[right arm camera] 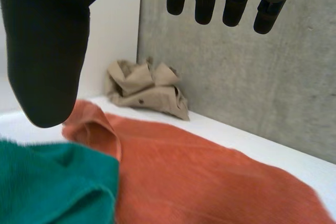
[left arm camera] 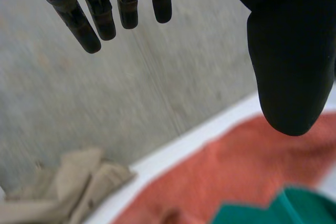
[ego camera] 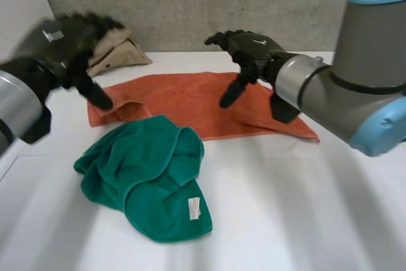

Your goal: Fold the laundry.

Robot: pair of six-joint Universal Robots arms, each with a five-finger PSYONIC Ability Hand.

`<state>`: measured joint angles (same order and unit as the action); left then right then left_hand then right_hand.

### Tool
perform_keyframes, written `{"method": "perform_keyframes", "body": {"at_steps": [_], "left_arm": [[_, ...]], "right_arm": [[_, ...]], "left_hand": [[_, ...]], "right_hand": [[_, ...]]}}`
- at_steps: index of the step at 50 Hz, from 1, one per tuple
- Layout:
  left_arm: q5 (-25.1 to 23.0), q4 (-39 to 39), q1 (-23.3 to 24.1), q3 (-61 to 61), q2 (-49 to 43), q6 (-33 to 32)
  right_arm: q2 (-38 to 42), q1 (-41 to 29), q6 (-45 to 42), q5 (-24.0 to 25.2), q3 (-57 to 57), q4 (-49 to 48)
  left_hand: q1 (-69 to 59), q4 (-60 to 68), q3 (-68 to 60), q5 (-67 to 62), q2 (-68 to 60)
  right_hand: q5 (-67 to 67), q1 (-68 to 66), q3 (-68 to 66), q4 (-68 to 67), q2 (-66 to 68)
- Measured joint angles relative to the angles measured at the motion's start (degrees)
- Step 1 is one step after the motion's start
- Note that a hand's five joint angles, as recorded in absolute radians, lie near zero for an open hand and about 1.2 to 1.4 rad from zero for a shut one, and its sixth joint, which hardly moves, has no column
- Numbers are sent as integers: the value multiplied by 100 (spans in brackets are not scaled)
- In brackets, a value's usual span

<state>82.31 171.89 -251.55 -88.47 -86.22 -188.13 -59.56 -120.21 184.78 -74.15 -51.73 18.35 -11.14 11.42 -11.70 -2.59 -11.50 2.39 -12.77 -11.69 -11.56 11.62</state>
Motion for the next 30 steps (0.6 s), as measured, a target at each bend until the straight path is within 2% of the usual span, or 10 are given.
{"method": "perform_keyframes", "body": {"at_steps": [9, 18, 20, 21, 22, 24, 25, 26, 27, 30], "left_arm": [[-3, 190, 9, -429, -1205, -1045], [29, 393, -1, -420, -2397, -1877], [38, 475, -24, -395, -2632, -2003], [44, 517, -38, -381, -2711, -2037], [44, 517, -38, -381, -2711, -2037], [106, 640, -89, -343, -2819, -2057], [156, 689, -115, -331, -2827, -2039], [189, 716, -129, -325, -2819, -2021], [261, 776, -156, -308, -2785, -1980], [631, 1067, -315, -257, -2436, -1695]], "right_arm": [[-817, 276, -1215, 5, -1531, 341], [-1343, 522, -1895, 15, -3275, -393], [-1405, 599, -2001, 19, -3626, -665], [-1421, 633, -2040, 21, -3762, -781], [-1421, 633, -2040, 21, -3762, -781], [-1441, 727, -2125, 24, -4045, -1045], [-1444, 758, -2148, 25, -4117, -1116], [-1444, 770, -2155, 26, -4143, -1139], [-1443, 783, -2162, 26, -4165, -1162], [-1438, 881, -2201, 30, -4296, -1288]], "left_hand": [[0, 0, 0, 0, 0], [-26, 15, -13, -11, -13], [-548, 469, -438, -395, -455], [-1293, 1100, -1055, -1008, -1073], [-1293, 1100, -1055, -1008, -1073], [-3984, 3464, -3499, -3294, -3545], [-4628, 4089, -3992, -3898, -4041], [-4628, 4089, -3992, -3898, -4041], [-5478, 5321, -5221, -5076, -5308], [-5478, 5705, -5602, -5237, -5652]], "right_hand": [[-5, 0, 0, 0, 0], [-6, 0, 0, 0, 0], [-6, 0, 0, 0, 0], [-6, 0, 0, 0, 0], [-6, 0, 0, 0, 0], [-6, 0, 0, 0, 0], [-6, 0, 0, 0, 0], [-6, 0, 0, 0, 0], [-6, 0, 0, 0, 0], [-6, 0, 0, 0, 0]]}}
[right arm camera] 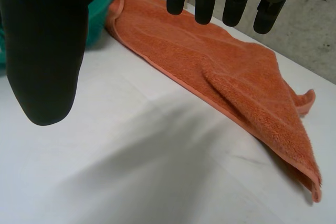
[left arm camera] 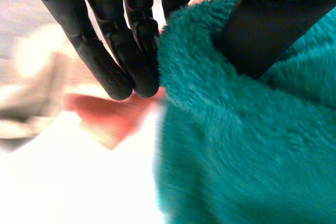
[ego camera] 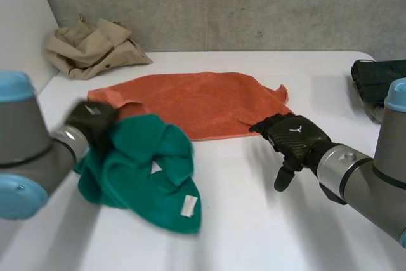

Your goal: Fold the laundry.

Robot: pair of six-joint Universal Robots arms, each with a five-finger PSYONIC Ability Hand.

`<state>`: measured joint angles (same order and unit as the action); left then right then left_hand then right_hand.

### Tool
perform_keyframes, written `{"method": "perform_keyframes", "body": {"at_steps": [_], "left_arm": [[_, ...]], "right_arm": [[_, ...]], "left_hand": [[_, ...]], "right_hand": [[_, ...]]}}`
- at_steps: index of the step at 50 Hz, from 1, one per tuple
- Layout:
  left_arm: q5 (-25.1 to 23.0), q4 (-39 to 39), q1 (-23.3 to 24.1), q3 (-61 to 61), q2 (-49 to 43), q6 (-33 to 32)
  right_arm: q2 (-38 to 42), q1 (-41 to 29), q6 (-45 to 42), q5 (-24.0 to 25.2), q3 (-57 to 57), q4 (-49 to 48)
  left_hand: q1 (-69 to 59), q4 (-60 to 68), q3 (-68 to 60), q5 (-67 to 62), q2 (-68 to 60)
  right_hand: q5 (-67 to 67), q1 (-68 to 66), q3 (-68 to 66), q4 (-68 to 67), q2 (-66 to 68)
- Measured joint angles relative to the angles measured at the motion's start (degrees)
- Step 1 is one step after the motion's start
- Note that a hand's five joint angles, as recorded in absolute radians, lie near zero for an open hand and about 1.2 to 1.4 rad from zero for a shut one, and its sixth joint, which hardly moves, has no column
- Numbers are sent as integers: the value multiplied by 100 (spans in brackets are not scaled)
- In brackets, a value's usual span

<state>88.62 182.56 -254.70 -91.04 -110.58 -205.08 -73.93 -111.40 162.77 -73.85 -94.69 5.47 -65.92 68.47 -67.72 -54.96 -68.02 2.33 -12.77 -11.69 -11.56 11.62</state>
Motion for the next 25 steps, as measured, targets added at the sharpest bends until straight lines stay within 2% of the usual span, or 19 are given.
{"method": "perform_keyframes", "body": {"at_steps": [5, 10, 16, 23, 24, 25], "left_arm": [[377, 455, -352, 68, 687, 408], [668, 786, -1187, 434, 1178, 600], [980, 511, -1985, 1192, 883, 481], [990, 296, -2308, 1879, 127, 479], [966, 292, -2305, 1914, 49, 482], [921, 281, -2290, 1957, -88, 488]], "right_arm": [[4, 34, -14, 2, 1, -15], [8, 5, -6, -1, 72, 8], [39, -16, -13, -6, 100, -2], [133, -25, -26, -11, 107, -11], [140, -26, -26, -13, 107, -11], [153, -26, -27, -18, 109, -13]], "left_hand": [[0, 1, -3, -6, -12], [0, 2, -4, -6, -12], [0, 2, -5, -6, -12], [0, 3, -5, -6, -12], [407, -398, 484, 318, 480], [1503, -1439, 1385, 1211, 1523]], "right_hand": [[0, 0, 0, 0, 0], [0, 0, 0, 0, 0], [0, 0, 0, 0, 0], [0, 0, 0, 0, 0], [0, 0, 0, 0, 0], [0, 0, 0, 0, 0]]}}
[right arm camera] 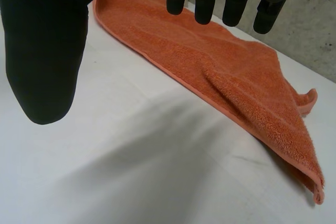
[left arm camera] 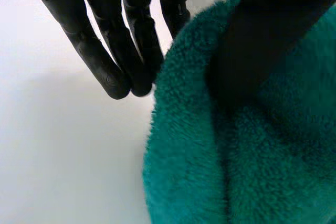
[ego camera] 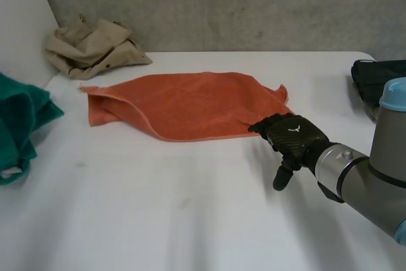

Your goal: Fold the laundry.

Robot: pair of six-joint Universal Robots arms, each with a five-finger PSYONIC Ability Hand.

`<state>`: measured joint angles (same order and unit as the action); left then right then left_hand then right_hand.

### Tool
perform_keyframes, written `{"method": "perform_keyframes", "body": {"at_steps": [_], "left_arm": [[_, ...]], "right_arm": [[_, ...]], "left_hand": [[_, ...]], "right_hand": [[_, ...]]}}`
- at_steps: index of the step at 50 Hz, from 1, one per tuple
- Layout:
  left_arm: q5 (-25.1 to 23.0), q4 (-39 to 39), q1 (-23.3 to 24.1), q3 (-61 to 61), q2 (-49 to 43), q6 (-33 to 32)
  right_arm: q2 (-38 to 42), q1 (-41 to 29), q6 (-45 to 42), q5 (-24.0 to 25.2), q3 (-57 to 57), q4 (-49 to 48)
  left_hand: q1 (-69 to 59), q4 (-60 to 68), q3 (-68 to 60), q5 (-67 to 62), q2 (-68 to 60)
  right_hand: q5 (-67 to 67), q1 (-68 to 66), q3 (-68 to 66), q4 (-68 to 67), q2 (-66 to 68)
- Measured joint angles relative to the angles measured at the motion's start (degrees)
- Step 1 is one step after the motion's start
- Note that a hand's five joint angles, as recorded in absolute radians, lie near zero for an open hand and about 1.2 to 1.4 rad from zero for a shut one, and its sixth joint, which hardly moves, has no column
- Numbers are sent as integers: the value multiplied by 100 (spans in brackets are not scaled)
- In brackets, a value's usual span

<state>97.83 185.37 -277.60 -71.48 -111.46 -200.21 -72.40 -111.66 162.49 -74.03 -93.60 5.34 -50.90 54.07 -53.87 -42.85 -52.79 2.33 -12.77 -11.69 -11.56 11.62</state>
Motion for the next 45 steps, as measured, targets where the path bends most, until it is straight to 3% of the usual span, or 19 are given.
{"method": "perform_keyframes", "body": {"at_steps": [1, 2, 3, 7, 20, 26, 32, 36, 37, 40, 42, 45], "left_arm": [[-50, -5, 23, 28, -124, 4], [-82, -9, 41, 40, -187, 6], [-166, -20, 92, 53, -318, 8], [-434, -47, 274, -21, -508, 19], [-1440, 165, 1030, -546, -356, 0], [-2077, 236, 1459, -372, -1000, -377], [-2167, 284, 1712, 109, -1822, -1004], [-2067, 374, 1785, 574, -2348, -1361], [-2039, 396, 1794, 704, -2469, -1434], [-1956, 435, 1810, 1047, -2740, -1589], [-1865, 436, 1826, 1251, -2819, -1655], [-1725, 438, 1865, 1277, -2636, -1636]], "right_arm": [[12, 2, -1, -5, 3, -1], [18, 3, -2, -7, 6, -2], [30, 8, -3, -13, 15, -5], [43, 48, -7, -29, 52, -12], [42, 345, -141, -23, 195, -16], [60, 404, -266, -24, 196, -10], [77, 406, -308, -29, 154, 0], [77, 423, -301, -28, 86, 1], [75, 430, -299, -26, 66, 0], [67, 475, -293, -25, -14, -12], [62, 543, -289, -27, -88, -37], [66, 650, -282, -35, -141, -77]], "left_hand": [[1102, -956, 1055, 936, 961], [1102, -956, 1055, 936, 961], [3249, -2900, 2927, 2853, 2858], [4034, -4262, 4206, 4030, 4111], [4034, -4265, 4216, 4030, 4127], [4015, -4263, 4213, 4030, 4116], [4014, -4239, 4188, 4017, 4098], [2279, -2784, 2778, 2660, 2568], [868, -1544, 1494, 1444, 1366], [-1319, 548, -506, -626, -743], [-1599, 1329, -1274, -1286, -1450], [-1599, 1438, -1373, -1291, -1553]], "right_hand": [[0, 0, 0, 0, 0], [0, 0, 0, 0, 0], [0, 0, 0, 0, 0], [0, 0, 0, 0, 0], [0, 0, 0, 0, 0], [0, 0, 0, 0, 0], [0, 0, 0, 0, 0], [0, 0, 0, 0, 0], [0, 0, 0, 0, 0], [0, 0, 0, 0, 0], [0, 0, 0, 0, 0], [0, 0, 0, 0, 0]]}}
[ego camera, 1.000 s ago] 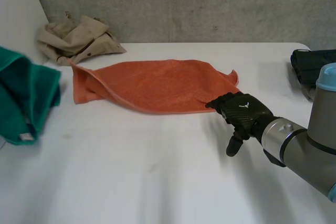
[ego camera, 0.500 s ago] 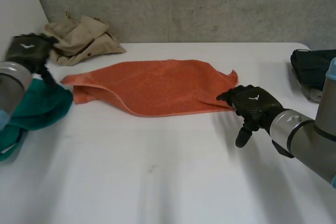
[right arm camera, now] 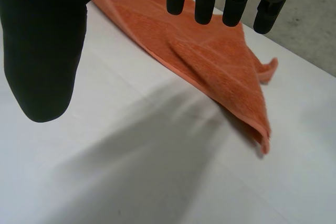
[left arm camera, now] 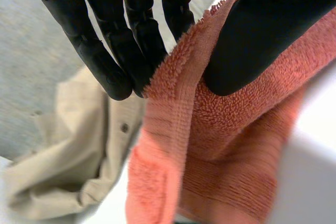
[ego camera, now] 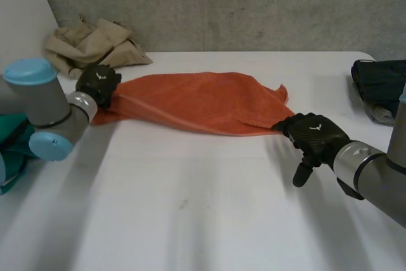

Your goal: Fold the laundry.

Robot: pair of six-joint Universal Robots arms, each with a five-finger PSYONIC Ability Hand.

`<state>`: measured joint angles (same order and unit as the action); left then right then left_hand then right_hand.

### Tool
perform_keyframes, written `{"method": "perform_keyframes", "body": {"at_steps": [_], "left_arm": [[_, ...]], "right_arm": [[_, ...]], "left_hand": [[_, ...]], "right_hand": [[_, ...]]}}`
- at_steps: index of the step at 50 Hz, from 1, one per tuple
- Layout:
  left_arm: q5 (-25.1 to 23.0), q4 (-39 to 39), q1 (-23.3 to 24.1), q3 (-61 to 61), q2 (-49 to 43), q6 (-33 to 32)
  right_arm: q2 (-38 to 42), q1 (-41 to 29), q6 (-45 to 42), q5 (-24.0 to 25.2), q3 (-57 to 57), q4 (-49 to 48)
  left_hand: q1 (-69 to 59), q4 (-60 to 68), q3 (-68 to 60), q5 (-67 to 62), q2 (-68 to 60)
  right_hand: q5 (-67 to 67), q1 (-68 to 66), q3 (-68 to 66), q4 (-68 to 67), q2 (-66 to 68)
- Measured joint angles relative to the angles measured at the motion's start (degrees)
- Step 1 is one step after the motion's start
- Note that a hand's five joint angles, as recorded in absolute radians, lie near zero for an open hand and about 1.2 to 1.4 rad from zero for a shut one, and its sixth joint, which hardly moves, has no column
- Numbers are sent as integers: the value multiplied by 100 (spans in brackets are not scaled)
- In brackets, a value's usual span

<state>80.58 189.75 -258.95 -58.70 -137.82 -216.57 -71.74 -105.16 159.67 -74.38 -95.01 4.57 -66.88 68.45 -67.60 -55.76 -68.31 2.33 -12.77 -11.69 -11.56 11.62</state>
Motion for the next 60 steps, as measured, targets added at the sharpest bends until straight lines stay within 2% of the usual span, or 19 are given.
{"method": "perform_keyframes", "body": {"at_steps": [2, 10, 15, 19, 28, 35, 36, 42, 45, 51, 54, 60], "left_arm": [[68, 21, 34, -103, 236, 70], [113, 361, 244, -1253, 2111, 919], [-110, 442, 371, -1884, 3407, 1624], [-242, 206, 521, -2051, 4065, 2003], [-225, -566, 1076, -1957, 4711, 2178], [-20, -966, 1538, -1662, 4915, 2131], [36, -1023, 1608, -1591, 4945, 2132], [258, -1303, 1848, -1232, 5121, 2173], [307, -1422, 1909, -1097, 5223, 2217], [330, -1615, 1996, -935, 5417, 2347], [333, -1670, 2024, -907, 5496, 2417], [423, -1686, 1987, -907, 5610, 2514]], "right_arm": [[4, 58, 9, -5, 0, -21], [27, 163, 301, -53, 360, 12], [188, -73, 874, -190, 958, 254], [492, -424, 1414, -432, 1443, 519], [1319, -1528, 2653, -1064, 1906, 838], [1780, -2199, 3292, -1920, 1968, 413], [1897, -2309, 3363, -2243, 1991, 200], [2190, -2393, 3327, -3429, 2132, -451], [2240, -2348, 3284, -3747, 2186, -631], [2249, -2235, 3248, -3724, 2214, -777], [2236, -2163, 3236, -3526, 2196, -781], [2133, -1809, 3185, -3293, 2095, -828]], "left_hand": [[0, 0, -1, 0, 0], [0, 3, -2, 0, -4], [0, 5, -18, 0, -17], [0, 5, -18, 0, -17], [0, 6, -18, 0, -17], [0, 7, -18, 0, -17], [0, 7, -18, 0, -17], [0, 17, -19, 0, -17], [0, 24, -38, 0, -20], [0, 25, -38, 0, -28], [0, 26, -38, 0, -28], [0, 26, -38, 0, -28]], "right_hand": [[0, 0, 0, 0, 0], [0, 0, 0, 0, 0], [0, 0, 0, 0, 0], [0, 0, 0, 0, 0], [0, 0, 0, 0, 0], [0, 0, 0, 0, 0], [0, 0, 0, 0, 0], [0, 0, 0, 0, 0], [0, 0, 0, 0, 0], [16, -16, -30, -33, 32], [1006, -1021, -1045, -1036, 1051], [5089, -5136, -5189, -5167, 5280]]}}
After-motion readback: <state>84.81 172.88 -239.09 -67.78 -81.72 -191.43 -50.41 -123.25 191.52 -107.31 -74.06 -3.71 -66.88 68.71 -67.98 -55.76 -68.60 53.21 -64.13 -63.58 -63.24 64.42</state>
